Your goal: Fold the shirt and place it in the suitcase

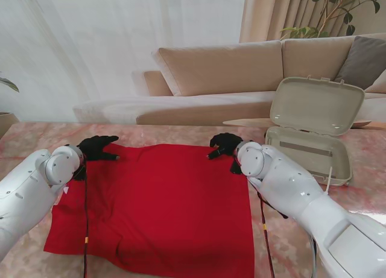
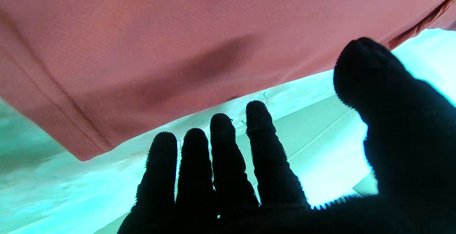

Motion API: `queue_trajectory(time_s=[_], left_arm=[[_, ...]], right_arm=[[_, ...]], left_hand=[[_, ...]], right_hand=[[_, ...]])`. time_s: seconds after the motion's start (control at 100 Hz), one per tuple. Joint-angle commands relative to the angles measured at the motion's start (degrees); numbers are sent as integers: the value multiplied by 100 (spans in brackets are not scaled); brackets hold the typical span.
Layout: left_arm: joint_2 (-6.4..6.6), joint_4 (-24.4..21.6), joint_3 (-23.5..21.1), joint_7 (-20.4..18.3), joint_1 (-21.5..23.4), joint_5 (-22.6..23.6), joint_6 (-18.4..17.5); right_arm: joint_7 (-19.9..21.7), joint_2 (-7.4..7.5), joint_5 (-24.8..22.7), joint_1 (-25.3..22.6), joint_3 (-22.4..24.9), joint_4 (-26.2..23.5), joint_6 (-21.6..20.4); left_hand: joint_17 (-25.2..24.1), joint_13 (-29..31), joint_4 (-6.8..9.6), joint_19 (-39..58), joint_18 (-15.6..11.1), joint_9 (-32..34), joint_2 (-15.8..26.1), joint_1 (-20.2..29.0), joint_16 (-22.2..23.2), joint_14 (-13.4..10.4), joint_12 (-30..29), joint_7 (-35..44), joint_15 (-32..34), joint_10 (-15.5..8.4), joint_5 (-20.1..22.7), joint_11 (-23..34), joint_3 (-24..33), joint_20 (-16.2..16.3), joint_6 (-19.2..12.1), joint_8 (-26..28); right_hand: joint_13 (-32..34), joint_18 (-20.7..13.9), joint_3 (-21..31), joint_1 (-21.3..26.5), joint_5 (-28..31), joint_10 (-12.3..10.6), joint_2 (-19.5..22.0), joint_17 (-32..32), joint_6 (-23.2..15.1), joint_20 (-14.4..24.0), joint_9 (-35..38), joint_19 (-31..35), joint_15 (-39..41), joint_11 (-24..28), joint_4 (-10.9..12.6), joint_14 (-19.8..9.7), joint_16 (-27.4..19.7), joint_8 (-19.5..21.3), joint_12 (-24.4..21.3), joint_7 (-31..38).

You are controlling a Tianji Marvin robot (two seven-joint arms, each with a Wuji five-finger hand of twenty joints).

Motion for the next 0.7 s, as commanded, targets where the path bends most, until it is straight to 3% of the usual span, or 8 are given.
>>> queue_trajectory(time_s=[0.0,0.18,0.21,0.44,0.54,0.6,0.69], left_arm=[[-34,111,73,1,-142,-37,-39],[-86,611,532,193,-496,-166,-208],[-100,687,607,218,-544,-206,-213],[-201,1253,1225,257,-929,-548,-301],[-234,1387,1366,247,-1014,-650,-301],[-240,1425,1405,234,-1043,-687,-304],[-238,1423,1413,184,-1043,-710,-273]], right_arm=[[93,-26,24,13,-1,84,0],[120,-21,41,0,17,147,12],[128,-19,45,-4,21,154,15],[173,0,49,-32,34,204,-3],[188,12,45,-44,49,197,10],[193,22,38,-53,60,182,22],[193,28,24,-56,61,178,23]], left_hand=[[-44,-263,37,-369,-168,-234,-76,-59,-170,-206,-110,-131,-225,-119,-221,-171,1,-14,-225,-88],[-87,-285,33,-907,-256,-423,-43,-89,-584,-284,-140,-376,-324,-222,-248,-508,0,150,-457,-207],[-54,-294,36,-1143,-262,-449,-44,-88,-806,-294,-82,-463,-303,-232,-270,-628,5,361,-455,-356],[-44,-284,47,-1208,-244,-439,-39,-51,-847,-222,10,-486,-326,-32,-275,-600,20,397,-430,-414],[-61,-274,54,-1090,-202,-416,-66,8,-578,-182,101,-465,-233,12,-274,-544,23,653,-412,-427],[-73,-275,50,-780,-143,-368,-70,30,-140,-171,182,-458,-82,35,-276,-421,20,976,-402,-376],[-44,-211,50,-379,-57,-277,-97,70,295,-87,238,-417,142,71,-276,-217,23,1169,-386,-247]], right_hand=[[-157,-184,31,-146,-158,-128,10,-89,-17,-104,-128,-119,-44,30,-84,-127,-99,8,-87,-102],[-149,-184,15,-137,-143,-123,35,-91,-19,-81,-119,-144,-45,11,-77,-120,-96,14,-85,-98],[-144,-185,12,-135,-142,-126,39,-90,-16,-76,-113,-149,-44,10,-75,-121,-94,14,-84,-98],[-130,-185,5,-121,-111,-129,52,-87,-17,-48,-81,-166,-51,15,-66,-118,-88,25,-71,-83],[-124,-185,10,-115,-95,-124,49,-87,-18,-37,-63,-171,-50,20,-64,-109,-85,29,-66,-75],[-119,-185,15,-112,-88,-123,43,-86,-18,-32,-45,-174,-46,26,-65,-107,-82,31,-63,-72],[-105,-177,20,-121,-73,-115,33,-86,-25,-24,-28,-179,-39,29,-68,-101,-79,33,-61,-65]])
